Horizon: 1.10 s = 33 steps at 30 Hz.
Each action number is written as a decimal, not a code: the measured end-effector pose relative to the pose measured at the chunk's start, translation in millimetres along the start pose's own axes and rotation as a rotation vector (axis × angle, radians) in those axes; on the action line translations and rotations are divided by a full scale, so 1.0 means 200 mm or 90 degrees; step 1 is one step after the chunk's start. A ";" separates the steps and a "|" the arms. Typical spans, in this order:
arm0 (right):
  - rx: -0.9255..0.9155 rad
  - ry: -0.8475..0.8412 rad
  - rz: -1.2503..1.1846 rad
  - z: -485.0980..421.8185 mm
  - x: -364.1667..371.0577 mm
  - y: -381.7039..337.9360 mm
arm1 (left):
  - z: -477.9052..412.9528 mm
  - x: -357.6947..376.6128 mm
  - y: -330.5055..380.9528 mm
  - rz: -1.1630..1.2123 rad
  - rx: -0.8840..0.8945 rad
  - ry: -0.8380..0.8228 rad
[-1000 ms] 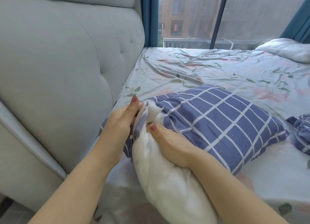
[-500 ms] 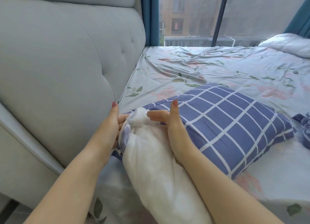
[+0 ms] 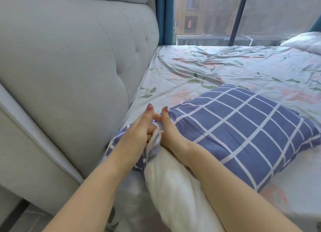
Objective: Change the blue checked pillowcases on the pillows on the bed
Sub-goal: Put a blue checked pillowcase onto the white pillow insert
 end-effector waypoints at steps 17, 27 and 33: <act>-0.102 0.083 0.713 0.86 0.00 -0.27 | 0.07 -0.18 -0.10 -0.267 -0.101 0.078; -0.055 0.204 1.049 0.81 0.02 0.05 | -0.05 0.20 0.13 0.310 0.091 0.025; 0.067 0.297 0.973 0.57 -0.34 -0.02 | -0.09 -0.13 0.02 0.019 0.129 0.332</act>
Point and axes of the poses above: each hand's wrist, its own z-axis away from the middle knuckle, its own x-axis out of the palm, y = z × x, the point moved 10 cm from there along -z, towards the middle knuckle, and after that the axes turned 12 degrees about z, right-handed, at the moved point
